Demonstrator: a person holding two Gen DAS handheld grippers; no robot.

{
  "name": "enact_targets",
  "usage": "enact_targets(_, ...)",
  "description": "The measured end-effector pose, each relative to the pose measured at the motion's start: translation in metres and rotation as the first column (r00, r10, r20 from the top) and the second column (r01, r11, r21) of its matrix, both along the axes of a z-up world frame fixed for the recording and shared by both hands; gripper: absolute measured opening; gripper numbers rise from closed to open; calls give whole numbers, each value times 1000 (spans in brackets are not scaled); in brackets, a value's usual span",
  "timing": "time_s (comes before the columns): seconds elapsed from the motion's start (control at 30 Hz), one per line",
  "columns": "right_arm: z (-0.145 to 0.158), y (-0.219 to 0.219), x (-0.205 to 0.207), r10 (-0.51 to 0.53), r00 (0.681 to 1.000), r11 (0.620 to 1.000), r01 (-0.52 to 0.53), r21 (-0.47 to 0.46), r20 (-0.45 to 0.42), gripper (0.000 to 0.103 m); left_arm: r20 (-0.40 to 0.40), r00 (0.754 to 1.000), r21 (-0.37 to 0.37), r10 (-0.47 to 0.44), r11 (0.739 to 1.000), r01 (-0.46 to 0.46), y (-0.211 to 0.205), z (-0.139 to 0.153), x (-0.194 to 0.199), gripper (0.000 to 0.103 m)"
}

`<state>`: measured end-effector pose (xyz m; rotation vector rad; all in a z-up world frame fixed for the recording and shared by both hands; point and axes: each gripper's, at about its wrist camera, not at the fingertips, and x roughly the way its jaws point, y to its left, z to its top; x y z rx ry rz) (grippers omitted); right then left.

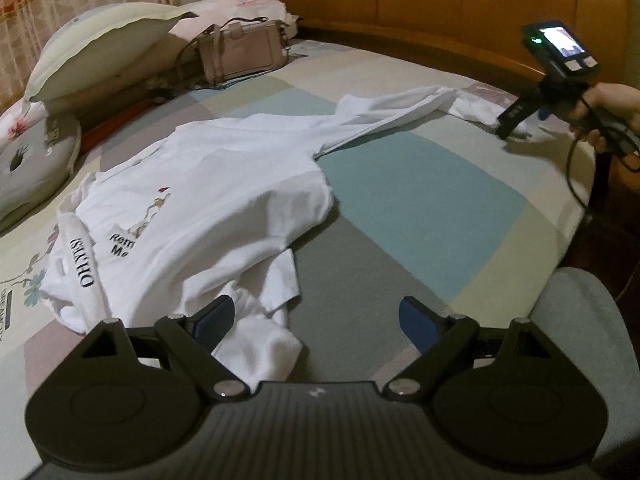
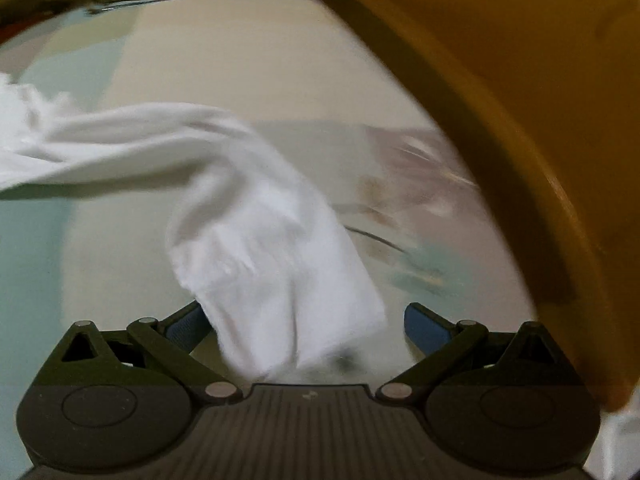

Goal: Fold clothes

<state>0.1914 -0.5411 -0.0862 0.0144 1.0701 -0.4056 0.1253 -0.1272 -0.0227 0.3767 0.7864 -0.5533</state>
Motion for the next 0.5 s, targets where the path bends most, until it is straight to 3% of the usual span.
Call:
enact_targets(0.33, 36, -5, -43, 2, 987, 992, -22, 121, 162, 103, 6, 1000, 10, -11, 1000, 11, -7, 1, -1, 90)
enact_targets(0.4, 41, 10, -40, 67, 972, 969, -117, 217, 225, 103, 4, 1000, 13, -10, 1000, 10, -7, 0, -1, 90)
enact_targets(0.5, 36, 33, -29, 154, 949, 904, -248, 349, 276, 103, -3, 1000, 20, -5, 1000, 5, -7, -2, 1, 90)
